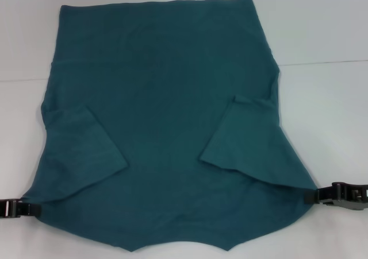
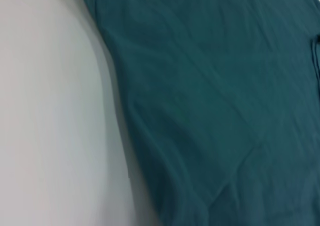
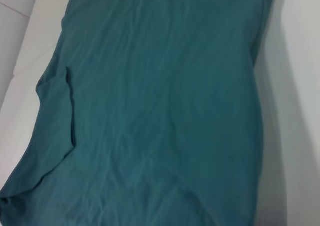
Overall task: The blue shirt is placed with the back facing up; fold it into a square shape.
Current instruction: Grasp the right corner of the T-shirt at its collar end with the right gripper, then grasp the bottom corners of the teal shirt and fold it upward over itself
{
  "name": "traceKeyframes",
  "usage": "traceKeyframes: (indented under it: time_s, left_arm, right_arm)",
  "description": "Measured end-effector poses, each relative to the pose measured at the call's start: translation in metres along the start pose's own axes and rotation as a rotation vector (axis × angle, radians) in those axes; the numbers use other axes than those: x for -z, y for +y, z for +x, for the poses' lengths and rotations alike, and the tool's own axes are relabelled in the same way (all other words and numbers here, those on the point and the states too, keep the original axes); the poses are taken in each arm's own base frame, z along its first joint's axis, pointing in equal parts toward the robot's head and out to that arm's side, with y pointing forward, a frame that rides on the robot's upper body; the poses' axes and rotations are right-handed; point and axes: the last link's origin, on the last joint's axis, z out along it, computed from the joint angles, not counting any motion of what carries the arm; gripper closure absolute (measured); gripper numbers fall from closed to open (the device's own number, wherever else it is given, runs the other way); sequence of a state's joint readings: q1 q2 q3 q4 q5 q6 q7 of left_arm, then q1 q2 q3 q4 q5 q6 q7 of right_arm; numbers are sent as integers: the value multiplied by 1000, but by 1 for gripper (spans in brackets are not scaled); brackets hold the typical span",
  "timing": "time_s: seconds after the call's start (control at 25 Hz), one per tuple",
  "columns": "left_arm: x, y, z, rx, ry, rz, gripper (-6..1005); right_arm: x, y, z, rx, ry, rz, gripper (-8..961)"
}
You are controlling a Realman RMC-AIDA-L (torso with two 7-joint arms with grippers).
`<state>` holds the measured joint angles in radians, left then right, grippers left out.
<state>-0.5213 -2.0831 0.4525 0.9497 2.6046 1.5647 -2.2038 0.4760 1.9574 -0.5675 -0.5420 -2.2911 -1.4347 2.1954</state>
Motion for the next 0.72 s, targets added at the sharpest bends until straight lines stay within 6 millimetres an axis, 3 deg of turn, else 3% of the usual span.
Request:
traceKeyframes:
  time_s: [0.08,0.36,0.72]
  left_arm:
    - [0,-1,1,3,6,6,993]
    - [0,-4,-3,26,12,6,992]
    - [3,-1,-27,78,-9,-70,992]
  right_arm:
    - [1,-2,1,-3,-8,4,866]
    - [8,-9,10,12,-64,-5,914]
    - [23,-13,25,76,-135,-61,921]
